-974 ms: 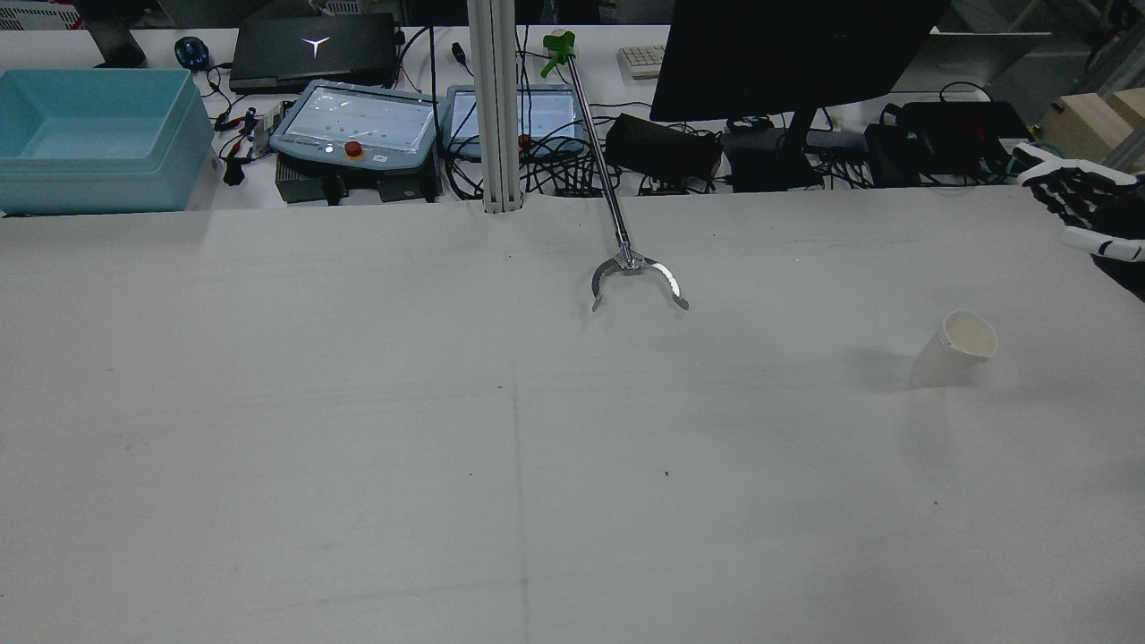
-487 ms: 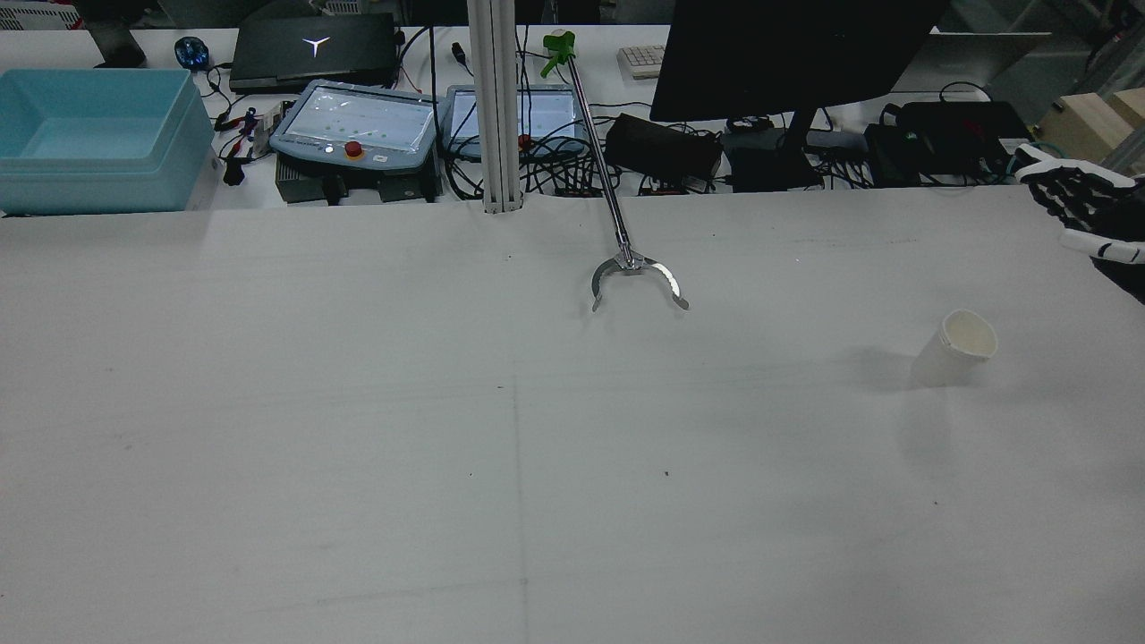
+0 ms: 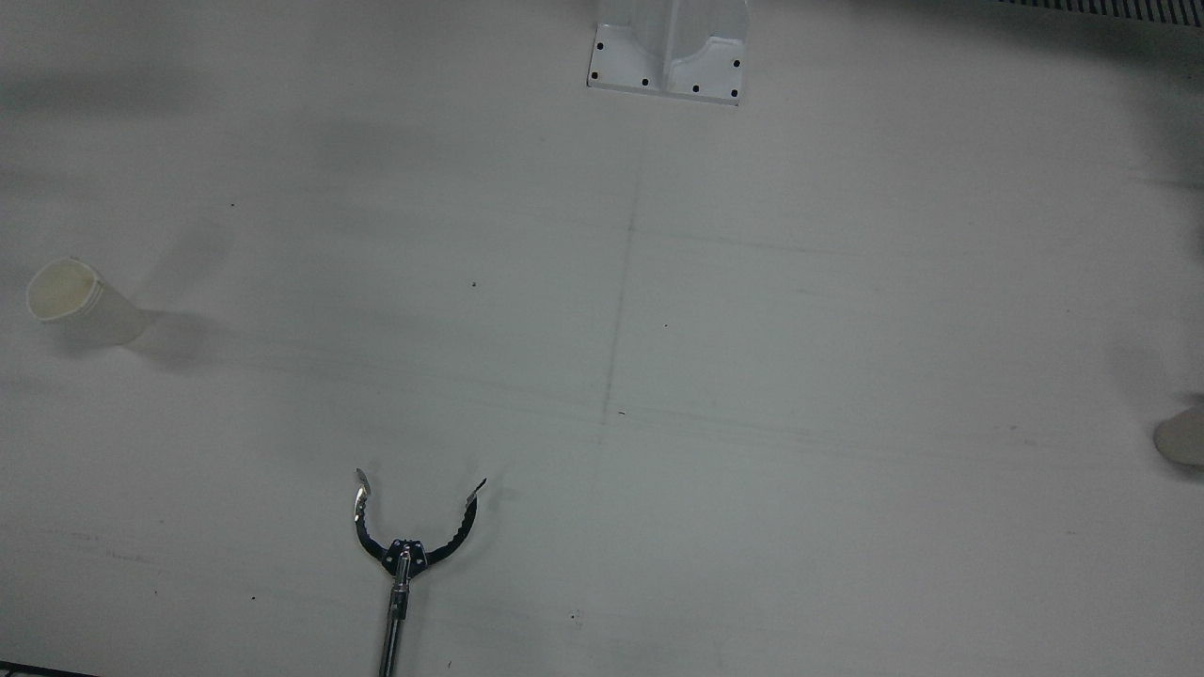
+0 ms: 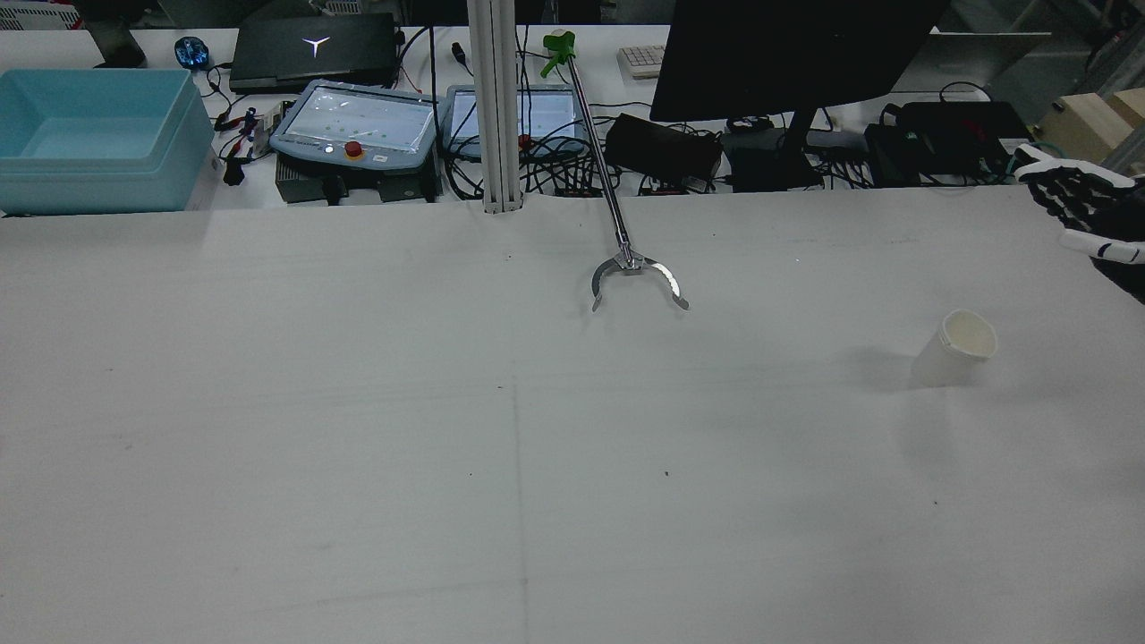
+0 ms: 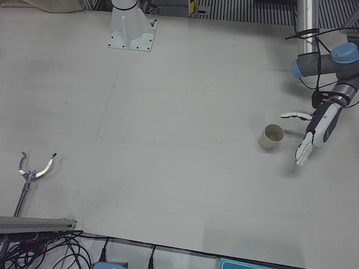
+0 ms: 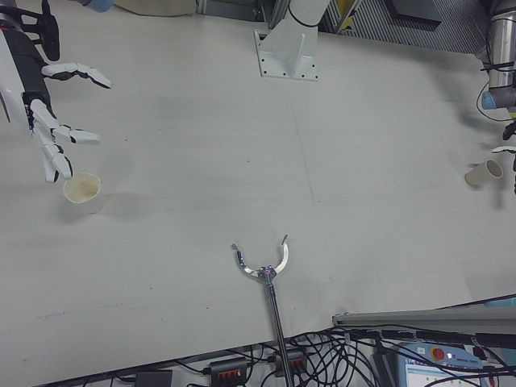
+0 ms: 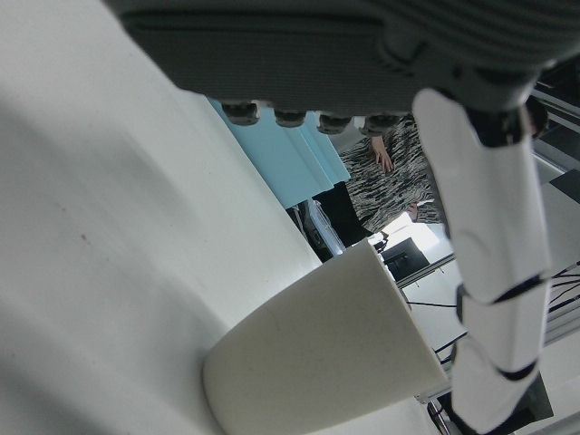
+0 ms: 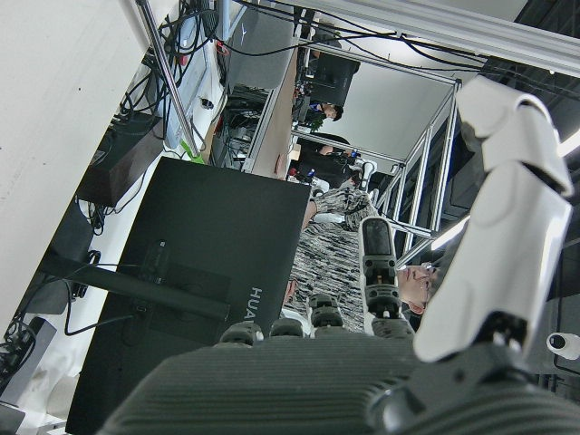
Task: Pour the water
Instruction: 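Close the left hand around a beige paper cup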
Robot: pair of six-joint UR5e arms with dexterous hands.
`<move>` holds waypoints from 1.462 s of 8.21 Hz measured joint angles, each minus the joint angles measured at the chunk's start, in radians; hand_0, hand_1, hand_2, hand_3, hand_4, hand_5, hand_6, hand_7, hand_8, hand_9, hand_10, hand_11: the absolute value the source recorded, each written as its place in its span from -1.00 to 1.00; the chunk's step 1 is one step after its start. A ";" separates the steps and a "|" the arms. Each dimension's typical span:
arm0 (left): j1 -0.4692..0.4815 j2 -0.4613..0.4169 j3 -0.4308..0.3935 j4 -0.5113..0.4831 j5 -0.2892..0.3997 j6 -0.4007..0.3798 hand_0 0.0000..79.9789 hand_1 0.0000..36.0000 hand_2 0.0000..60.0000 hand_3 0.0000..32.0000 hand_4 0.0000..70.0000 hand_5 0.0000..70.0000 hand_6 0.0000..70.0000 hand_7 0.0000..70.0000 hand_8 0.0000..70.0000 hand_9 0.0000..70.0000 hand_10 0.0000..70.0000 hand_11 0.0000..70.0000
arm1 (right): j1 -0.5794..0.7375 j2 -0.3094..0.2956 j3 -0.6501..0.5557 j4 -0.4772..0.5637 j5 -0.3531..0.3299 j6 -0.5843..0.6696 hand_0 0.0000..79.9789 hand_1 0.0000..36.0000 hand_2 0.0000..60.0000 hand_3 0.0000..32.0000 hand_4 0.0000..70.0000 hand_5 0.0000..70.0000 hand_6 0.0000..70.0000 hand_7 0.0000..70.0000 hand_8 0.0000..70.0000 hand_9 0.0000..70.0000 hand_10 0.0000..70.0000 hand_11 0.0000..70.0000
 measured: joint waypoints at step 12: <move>0.118 -0.019 -0.007 0.036 -0.056 0.055 0.26 0.08 -0.48 -0.73 -0.82 -1.00 -0.99 -0.92 -1.00 -1.00 -1.00 -1.00 | 0.001 -0.001 0.004 0.001 -0.004 0.003 0.17 -0.02 -0.19 -1.00 -0.86 -0.19 -0.91 -0.87 -1.00 -1.00 -1.00 -1.00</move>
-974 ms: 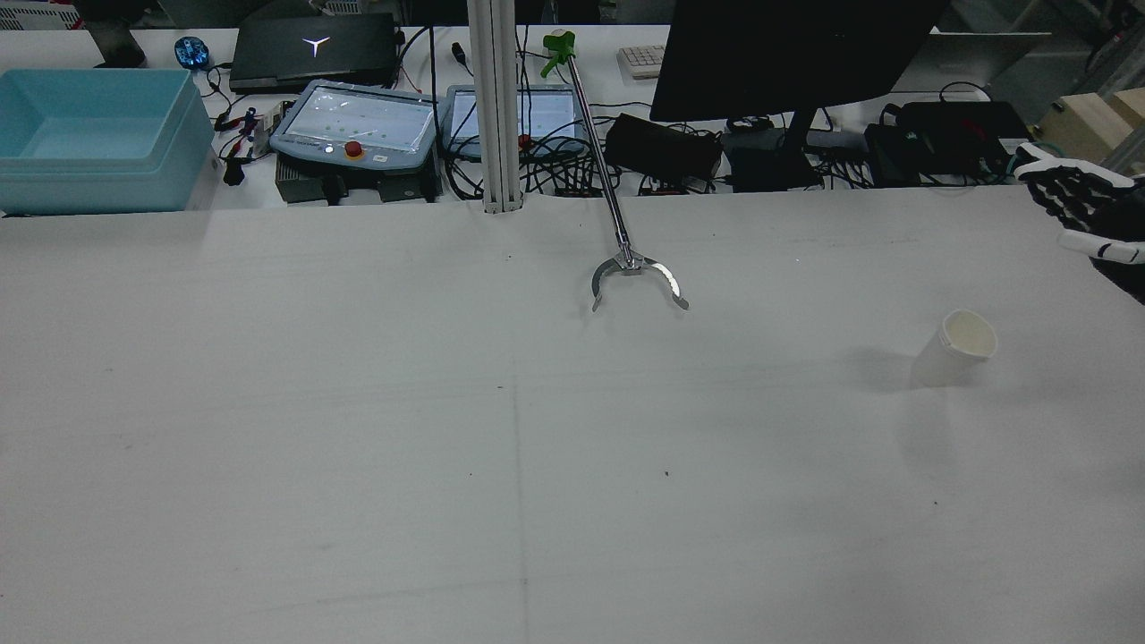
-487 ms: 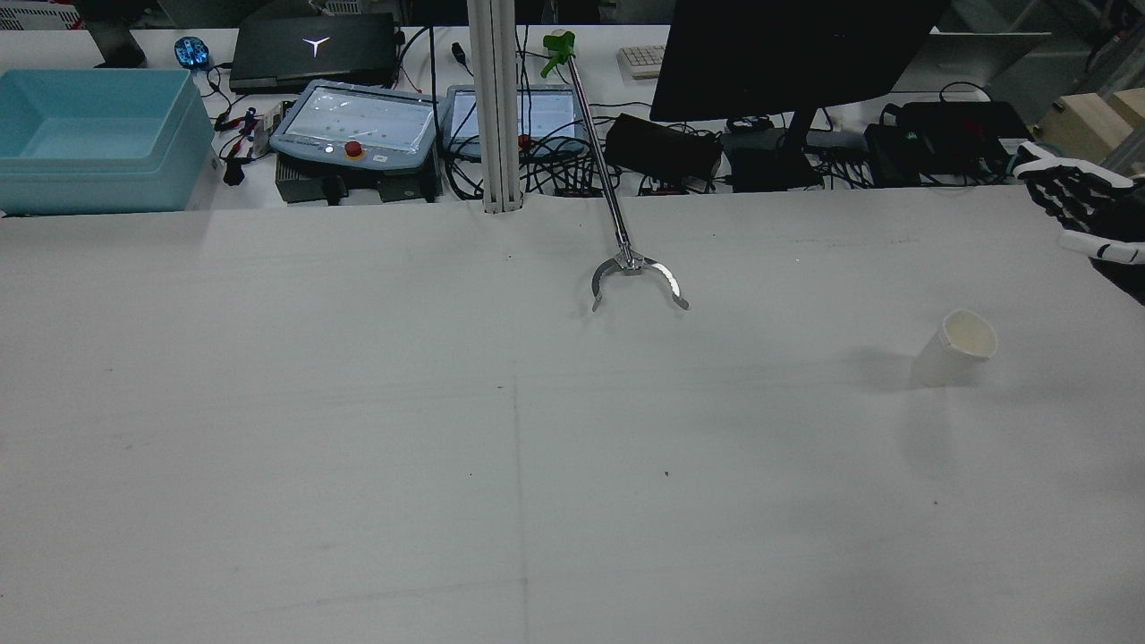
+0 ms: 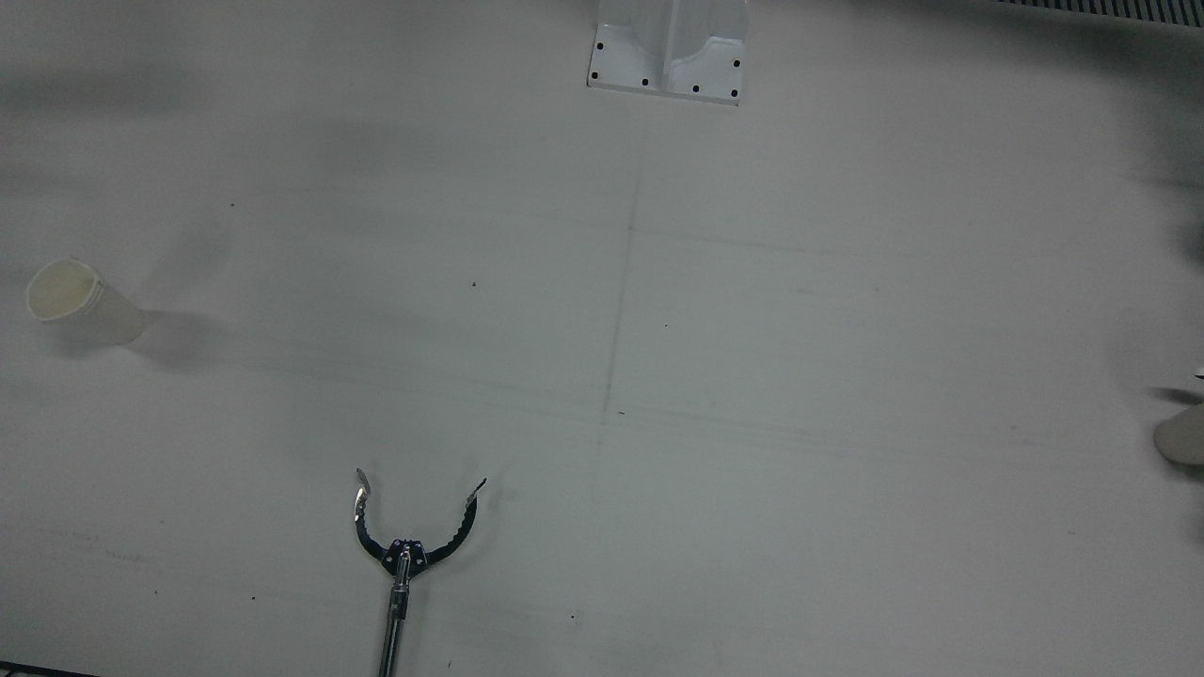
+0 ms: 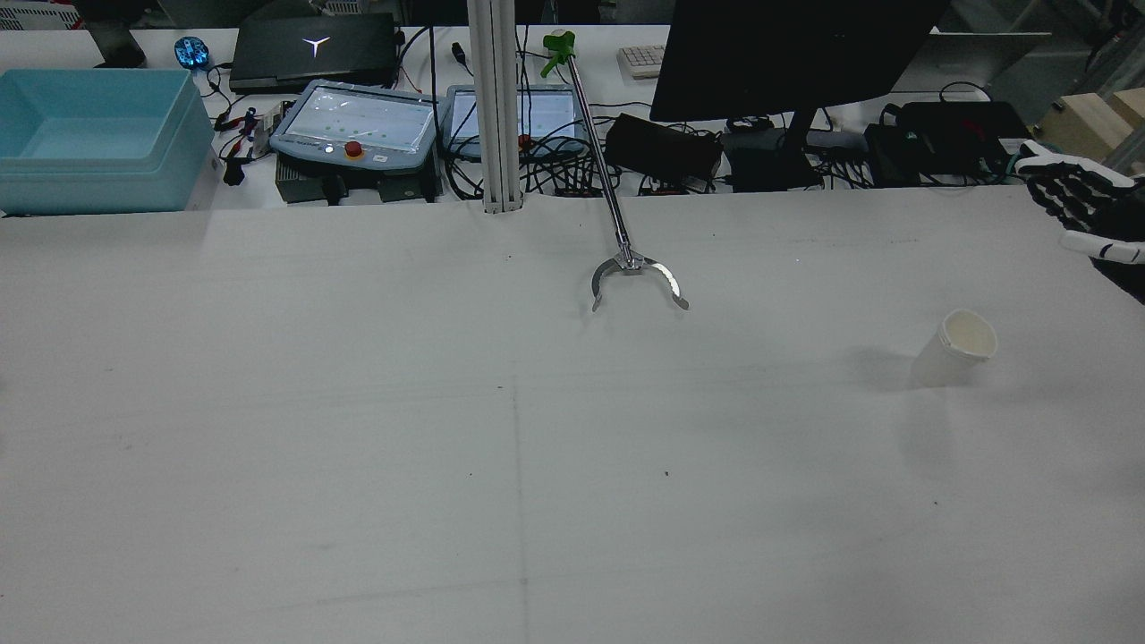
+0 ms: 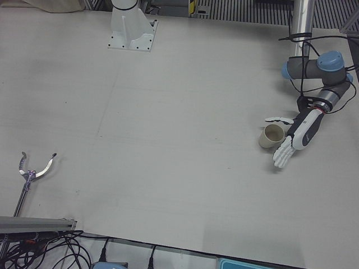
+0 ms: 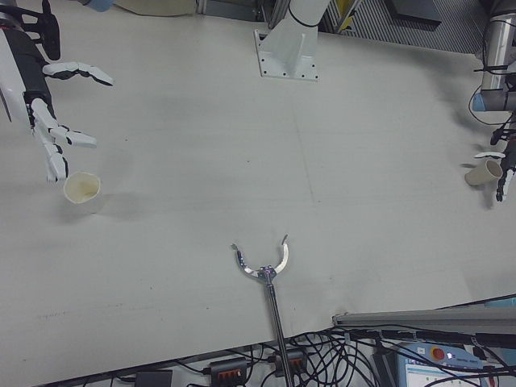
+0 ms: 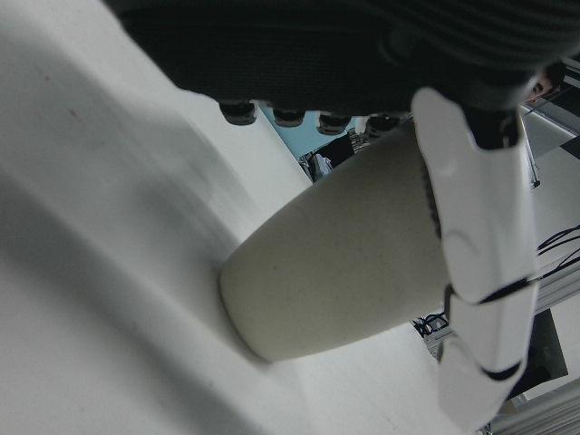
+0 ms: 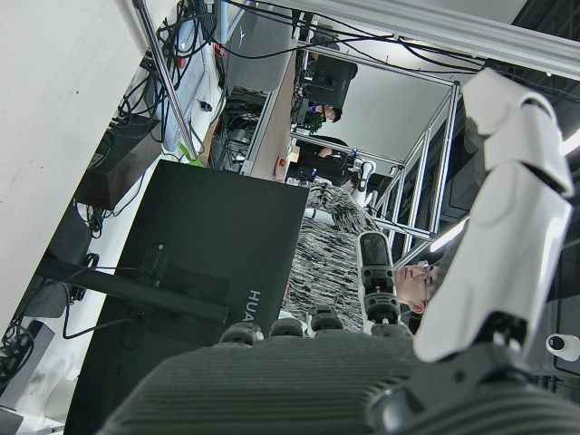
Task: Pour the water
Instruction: 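Close the left hand around a beige paper cup, then move the right hand toward the white paper cup on the table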
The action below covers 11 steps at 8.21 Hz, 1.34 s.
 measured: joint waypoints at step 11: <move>0.026 -0.002 -0.011 0.051 -0.072 -0.061 0.92 1.00 1.00 -1.00 0.89 1.00 -0.59 -0.45 -0.85 -0.81 -0.77 -0.59 | 0.007 -0.003 0.004 0.000 -0.004 0.005 0.18 0.02 -0.18 -1.00 -0.89 -0.19 -0.95 -0.93 -1.00 -1.00 -1.00 -1.00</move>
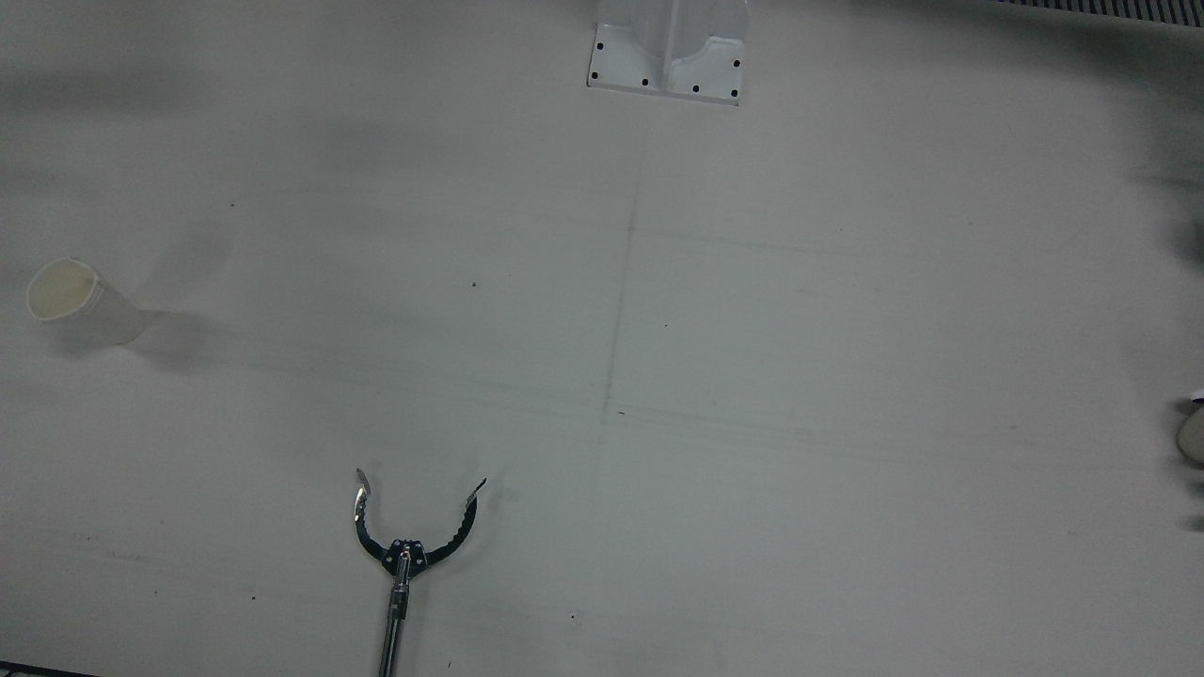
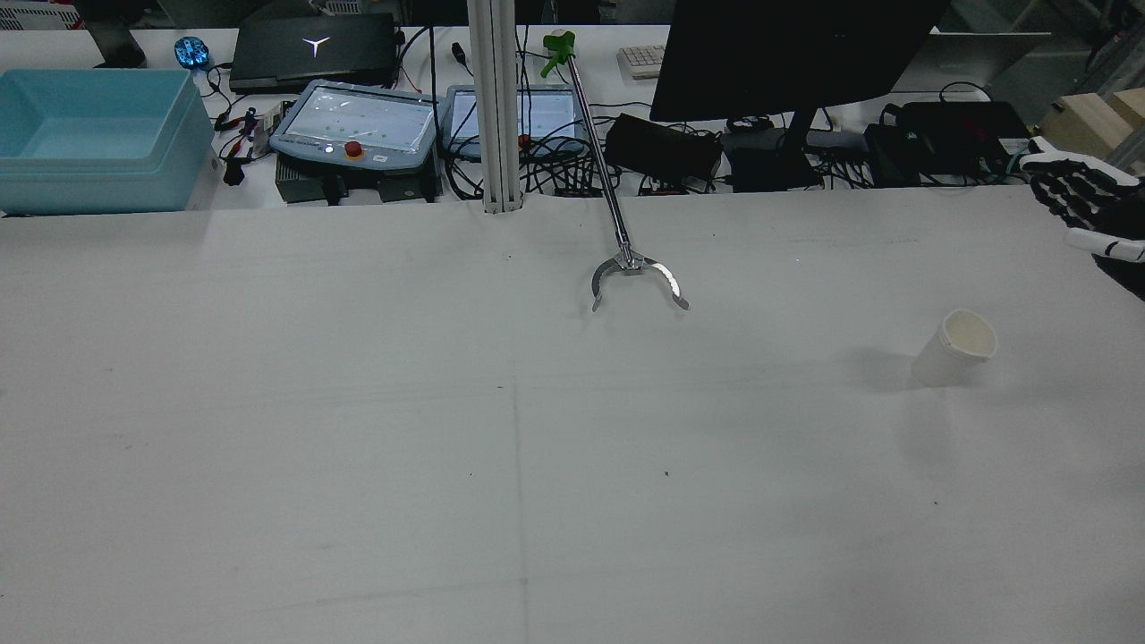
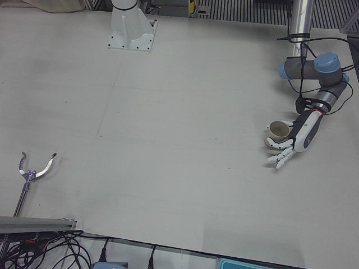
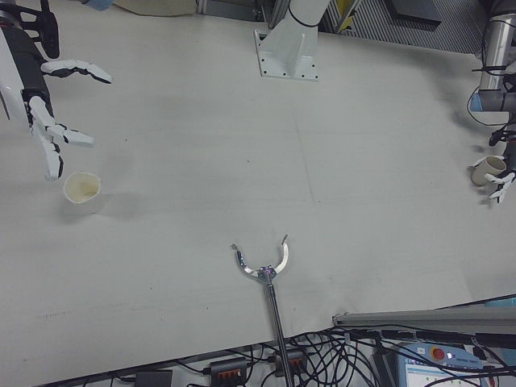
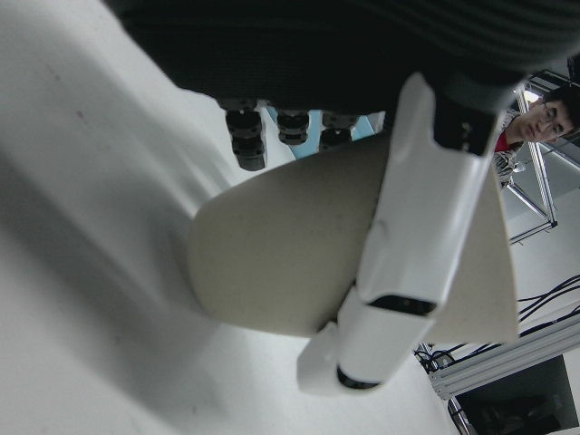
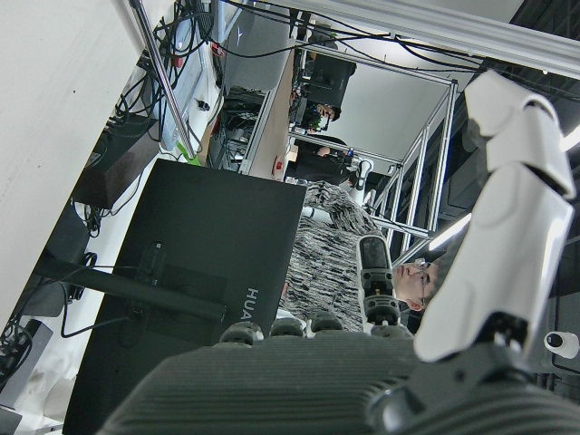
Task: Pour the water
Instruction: 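Move the right hand toward the white paper cup on the table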
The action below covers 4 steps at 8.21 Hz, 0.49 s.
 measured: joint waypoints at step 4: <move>0.000 0.000 -0.020 0.026 0.000 -0.112 1.00 1.00 1.00 -1.00 0.92 1.00 -0.61 -0.46 -0.85 -0.82 -0.78 -0.59 | 0.067 -0.010 -0.186 0.108 -0.051 0.030 0.20 0.19 -0.22 -1.00 -1.00 -0.55 -1.00 -1.00 -1.00 -1.00 -1.00 -1.00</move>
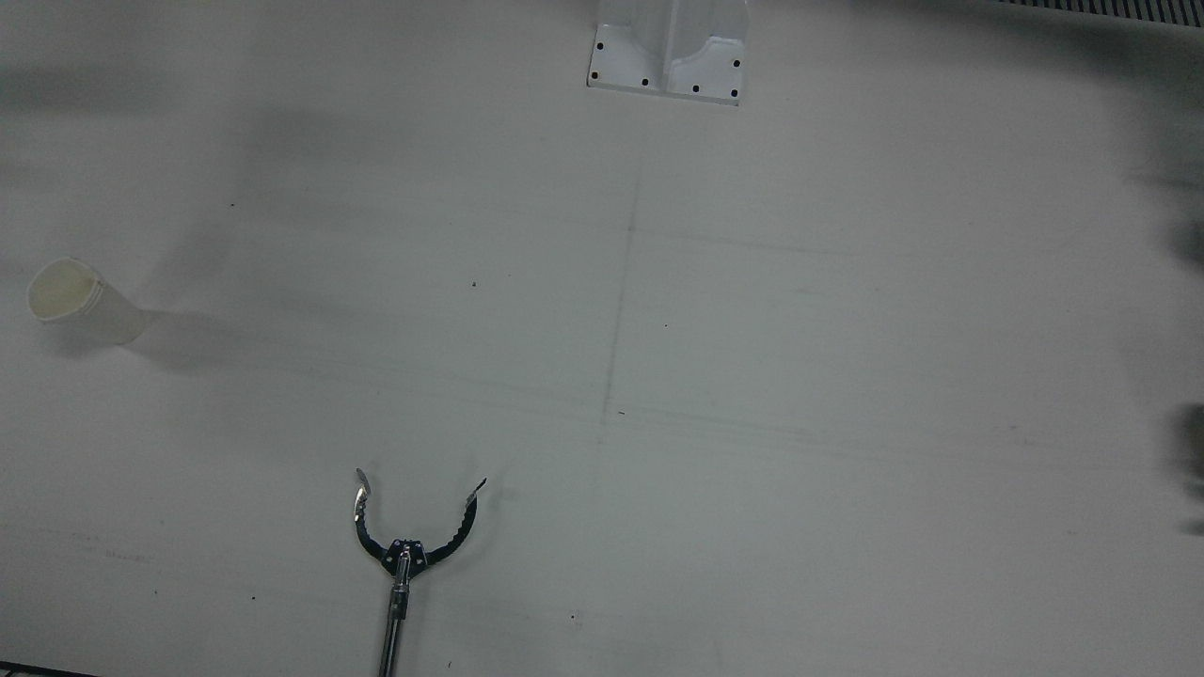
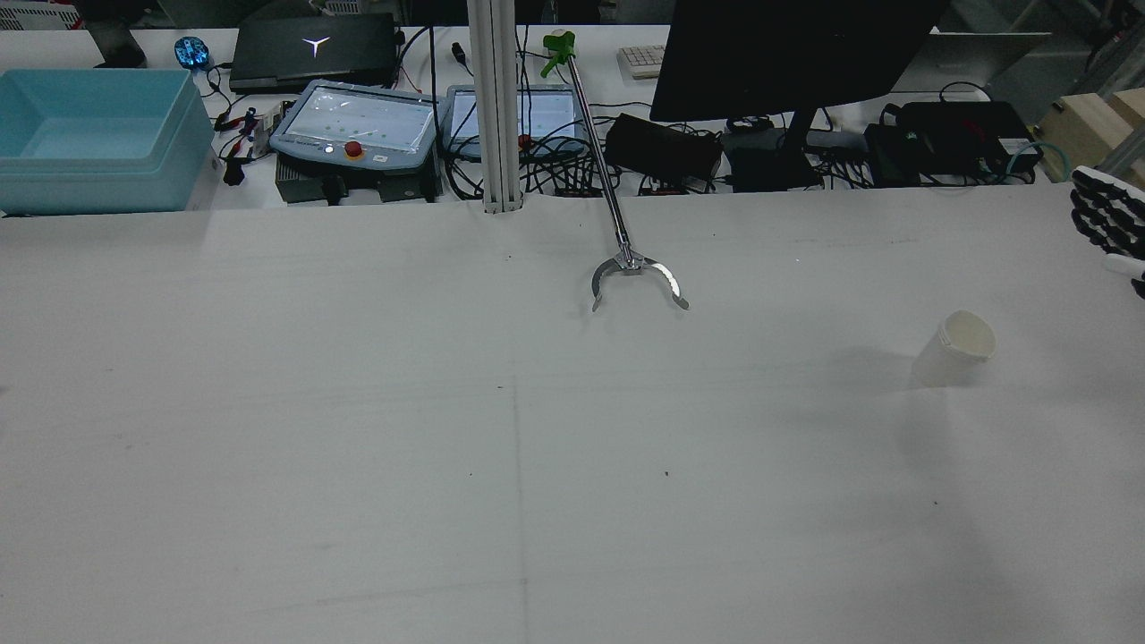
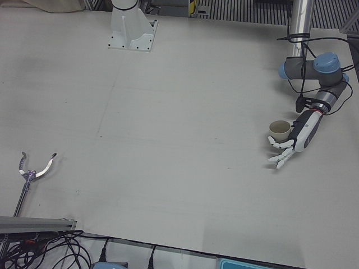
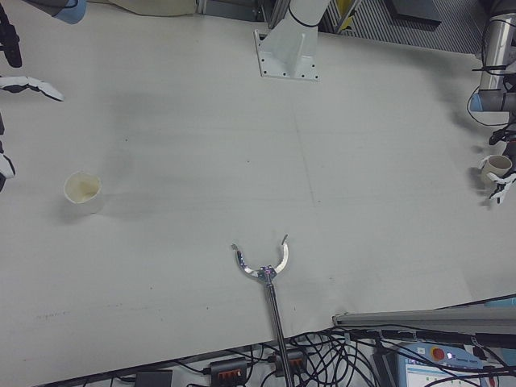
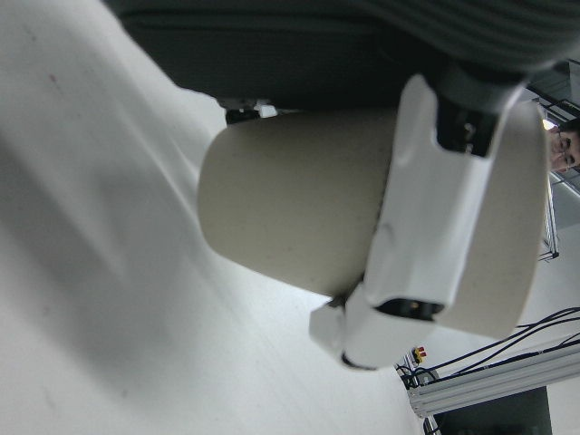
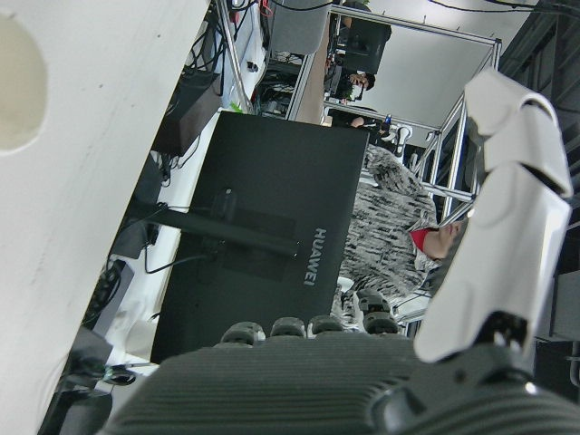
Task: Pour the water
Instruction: 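Move the right hand toward the white paper cup on the table, then wrap the right hand fingers around the white paper cup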
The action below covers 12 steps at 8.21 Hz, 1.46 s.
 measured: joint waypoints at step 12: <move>-0.001 0.086 -0.241 0.211 0.000 -0.196 1.00 1.00 1.00 -1.00 0.76 1.00 -0.64 -0.50 -0.87 -0.83 -0.80 -0.63 | -0.185 0.153 -0.597 0.436 -0.006 -0.141 0.37 0.56 -0.25 -1.00 -1.00 -0.23 -1.00 -1.00 -1.00 -1.00 -1.00 -1.00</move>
